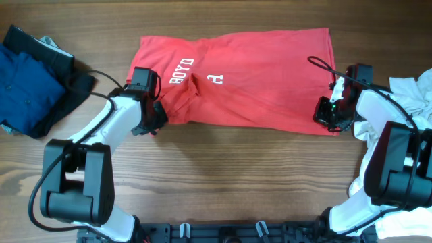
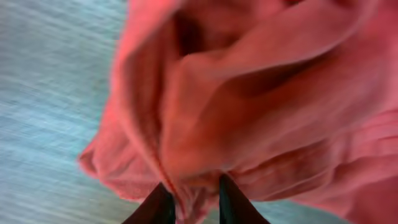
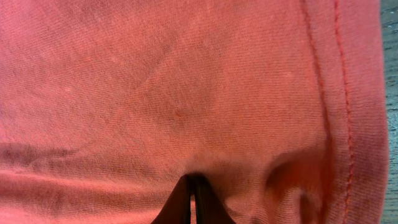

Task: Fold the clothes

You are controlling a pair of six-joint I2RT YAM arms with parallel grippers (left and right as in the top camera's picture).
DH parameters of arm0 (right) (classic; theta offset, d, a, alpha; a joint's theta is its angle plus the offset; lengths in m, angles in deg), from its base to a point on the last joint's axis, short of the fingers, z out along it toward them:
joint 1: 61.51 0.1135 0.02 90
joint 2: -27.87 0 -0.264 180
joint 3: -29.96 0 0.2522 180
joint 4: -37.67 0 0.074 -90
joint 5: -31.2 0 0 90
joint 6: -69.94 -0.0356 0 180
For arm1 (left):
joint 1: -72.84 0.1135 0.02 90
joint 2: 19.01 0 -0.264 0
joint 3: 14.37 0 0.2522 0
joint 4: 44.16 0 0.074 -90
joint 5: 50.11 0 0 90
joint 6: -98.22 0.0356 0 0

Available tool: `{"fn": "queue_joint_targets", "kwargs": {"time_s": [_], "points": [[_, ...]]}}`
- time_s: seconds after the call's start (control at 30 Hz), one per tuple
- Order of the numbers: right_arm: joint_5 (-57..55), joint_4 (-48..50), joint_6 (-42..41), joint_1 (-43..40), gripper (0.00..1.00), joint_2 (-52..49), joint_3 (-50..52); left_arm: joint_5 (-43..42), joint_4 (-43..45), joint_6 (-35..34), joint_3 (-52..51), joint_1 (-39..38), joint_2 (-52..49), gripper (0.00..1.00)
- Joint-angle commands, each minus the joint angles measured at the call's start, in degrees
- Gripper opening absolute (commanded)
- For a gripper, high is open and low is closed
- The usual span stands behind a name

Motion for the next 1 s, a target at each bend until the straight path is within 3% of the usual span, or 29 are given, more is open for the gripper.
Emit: {"fn": "queue_joint_targets", "kwargs": {"time_s": [0.0,0.07,0.17,0.2,0.3,0.37,0.47,0.53,0.6,0.73,0.8,0.87,0.97], "points": [[-2.6,0.2,0.8,0.2,0.05,-3.5,0.9,-2.9,1.7,-0.6,-0.7,0.0,-0.3,0.26],[-2.6,0.2,0.8,0.2,0.05,-3.5,0.9,-2.9,1.6,-0.5,-0.7,0.0,-0.3,0.26],[-2.6,0.2,0.8,0.2,0.05,-3.5,0.9,-1.0,0.1,-0.5,-0.7,0.0,-0.3,0.06],[-2.6,0.2,0.8,0.2,0.05,-3.5,0.9,0.2,-0.5,-0.5,-0.7,0.0,-0.3,0.04],[-2.6,0.2,0.8,0.2,0.05,-3.5,0.9,9.0,-5.0,-0.5,-0.6,0.3,0.0,0.04],[-2.6,0.2,0.7,0.2,0.05,-3.5,0.9,18.0,-7.2,4.5,-0.6,1.3,0.5,0.04],[-2.6,0.3,0.8,0.2,0.05,-3.5,0.9,27.3,-4.3,10.8,-0.6,2.3,0.5,0.15],[-2.6,0.3,0.7,0.2,0.05,-3.5,0.9,28.4,-0.3,16.4,-0.6,2.8,0.5,0.23],[-2.6,0.2,0.7,0.2,0.05,-3.5,0.9,28.4,2.4,18.9,-0.6,3.5,0.5,0.28],[-2.6,0.3,0.8,0.2,0.05,-3.5,0.9,24.5,1.1,19.0,-0.6,4.4,0.5,0.20],[-2.6,0.3,0.8,0.2,0.05,-3.5,0.9,15.4,-1.8,19.0,-0.5,4.4,1.0,0.19],[-2.6,0.3,0.8,0.2,0.05,-3.5,0.9,5.5,-4.3,19.0,-0.5,4.4,2.7,0.24],[-2.6,0.3,0.8,0.2,0.05,-3.5,0.9,-1.1,-5.9,18.7,-0.5,4.4,7.0,0.33]]}}
